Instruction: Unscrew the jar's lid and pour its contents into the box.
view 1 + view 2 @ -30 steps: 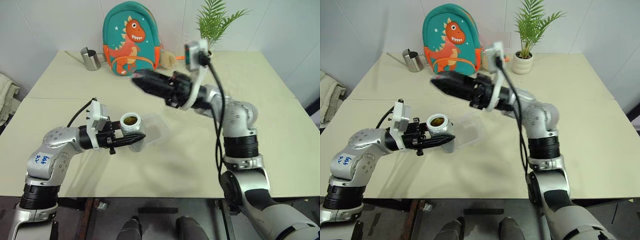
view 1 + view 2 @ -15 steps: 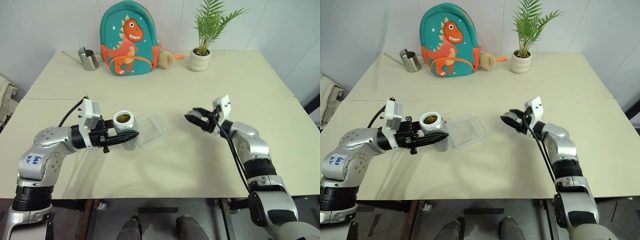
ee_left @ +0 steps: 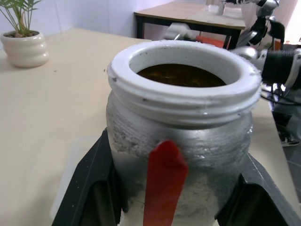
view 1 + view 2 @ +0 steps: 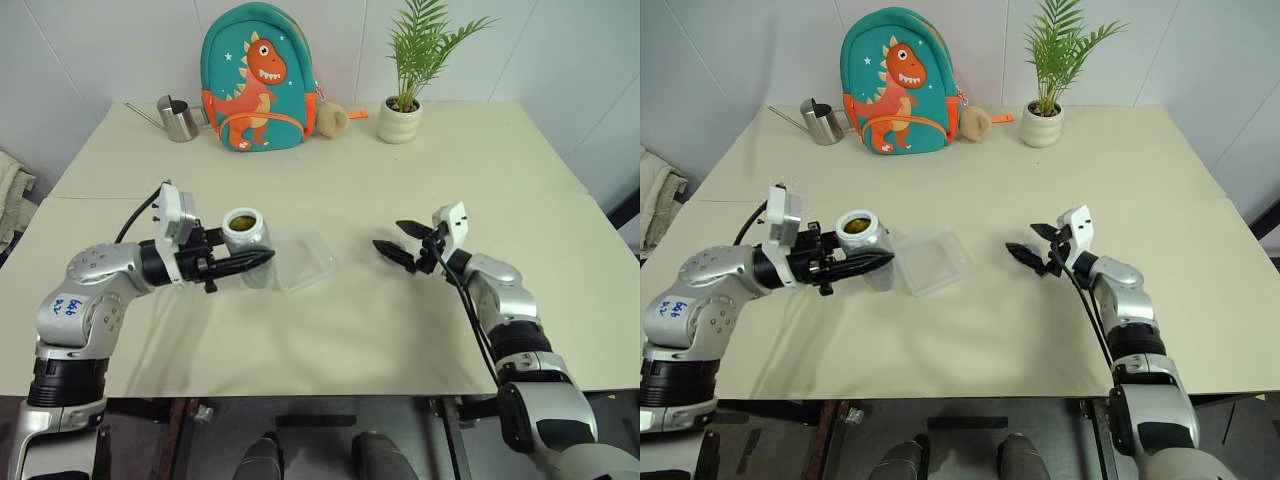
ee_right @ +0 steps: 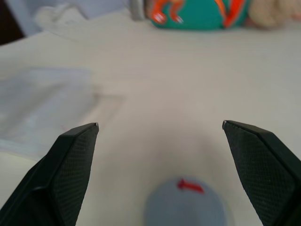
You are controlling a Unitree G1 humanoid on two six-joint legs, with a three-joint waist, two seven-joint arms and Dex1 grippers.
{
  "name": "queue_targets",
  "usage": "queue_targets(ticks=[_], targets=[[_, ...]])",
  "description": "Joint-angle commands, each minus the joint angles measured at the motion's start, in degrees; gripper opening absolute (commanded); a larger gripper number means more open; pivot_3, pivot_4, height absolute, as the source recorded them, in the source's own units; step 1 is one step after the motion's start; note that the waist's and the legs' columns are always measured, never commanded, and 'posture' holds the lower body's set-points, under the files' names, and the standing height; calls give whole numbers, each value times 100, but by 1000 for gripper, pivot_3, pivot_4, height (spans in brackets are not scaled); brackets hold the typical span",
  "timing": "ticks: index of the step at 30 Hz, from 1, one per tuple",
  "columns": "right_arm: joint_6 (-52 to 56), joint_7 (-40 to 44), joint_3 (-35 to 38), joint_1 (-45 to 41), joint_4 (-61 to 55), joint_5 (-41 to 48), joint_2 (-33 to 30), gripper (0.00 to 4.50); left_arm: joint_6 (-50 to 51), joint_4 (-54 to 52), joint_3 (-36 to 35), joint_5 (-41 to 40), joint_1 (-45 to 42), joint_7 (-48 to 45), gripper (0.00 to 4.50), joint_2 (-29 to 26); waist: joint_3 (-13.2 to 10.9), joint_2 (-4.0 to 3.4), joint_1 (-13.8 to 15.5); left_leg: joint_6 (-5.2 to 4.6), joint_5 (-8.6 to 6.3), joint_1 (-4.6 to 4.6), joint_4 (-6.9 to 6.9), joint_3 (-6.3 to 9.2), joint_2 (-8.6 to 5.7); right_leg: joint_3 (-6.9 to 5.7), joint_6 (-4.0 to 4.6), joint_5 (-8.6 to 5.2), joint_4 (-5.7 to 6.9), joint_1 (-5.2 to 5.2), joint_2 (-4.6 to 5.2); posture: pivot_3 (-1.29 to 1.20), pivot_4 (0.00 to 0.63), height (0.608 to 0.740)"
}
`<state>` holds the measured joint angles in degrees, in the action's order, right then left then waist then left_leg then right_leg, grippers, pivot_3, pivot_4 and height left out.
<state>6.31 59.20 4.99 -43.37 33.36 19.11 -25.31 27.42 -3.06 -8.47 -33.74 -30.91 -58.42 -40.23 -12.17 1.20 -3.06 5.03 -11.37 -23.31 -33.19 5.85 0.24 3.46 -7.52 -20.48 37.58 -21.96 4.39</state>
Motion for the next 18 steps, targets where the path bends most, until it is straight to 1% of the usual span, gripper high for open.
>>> queue_targets(ticks=[1,4,7,8,11,13,15,16,18], targets=[[752,739,-211,222,-1422,375,-451,4485,-207,378,147,482,-382,170,1931,-131,0,0,10,-1,0,0,1,0,0,0,0,0,0,0,0,0,150,740],[1389,1082,-385,425,-2353,632,-782,4485,-395,685,330,867,-611,223,1931,-144,0,0,8,-2,-1,0,-3,0,0,1,-2,-1,-4,2,0,0,150,740],[1903,1103,-484,587,-3173,839,-955,4485,-734,1162,644,1439,-980,467,1931,-14,0,1,1,-3,-2,-1,-2,0,-1,0,-2,-1,-2,1,0,0,150,740],[1929,1081,-524,634,-3313,821,-970,4485,-810,1289,758,1610,-1089,554,1931,30,-1,1,11,-3,-2,0,-3,0,0,0,-2,-1,-2,2,-2,0,150,740],[1893,793,-526,719,-3390,715,-822,4485,-1534,1685,1011,2129,-1438,793,1931,284,-2,3,42,-4,-2,-2,-15,1,-2,0,-7,2,-1,5,-1,0,150,740],[1851,706,-571,831,-3451,674,-788,4485,-2246,1992,1173,2690,-1702,1269,1931,449,-3,6,78,-4,-3,-3,-22,0,-4,1,-12,5,-4,9,0,0,150,740],[1862,627,-582,903,-3523,692,-774,4485,-3183,2225,1471,3492,-1829,1780,1931,426,-4,7,104,-4,-3,-5,-27,0,-4,2,-13,5,-5,7,0,0,150,740],[1866,576,-578,925,-3556,704,-760,4485,-3934,2356,1709,4148,-1864,2254,1931,300,-4,7,106,-4,-2,-6,-28,0,-4,2,-13,6,-6,6,0,0,150,740],[1887,483,-578,971,-3619,741,-727,4485,-4969,2561,1968,5074,-1913,3127,1931,172,-4,6,107,-3,-2,-8,-28,-1,-5,4,-14,6,-9,5,1,0,150,740]])
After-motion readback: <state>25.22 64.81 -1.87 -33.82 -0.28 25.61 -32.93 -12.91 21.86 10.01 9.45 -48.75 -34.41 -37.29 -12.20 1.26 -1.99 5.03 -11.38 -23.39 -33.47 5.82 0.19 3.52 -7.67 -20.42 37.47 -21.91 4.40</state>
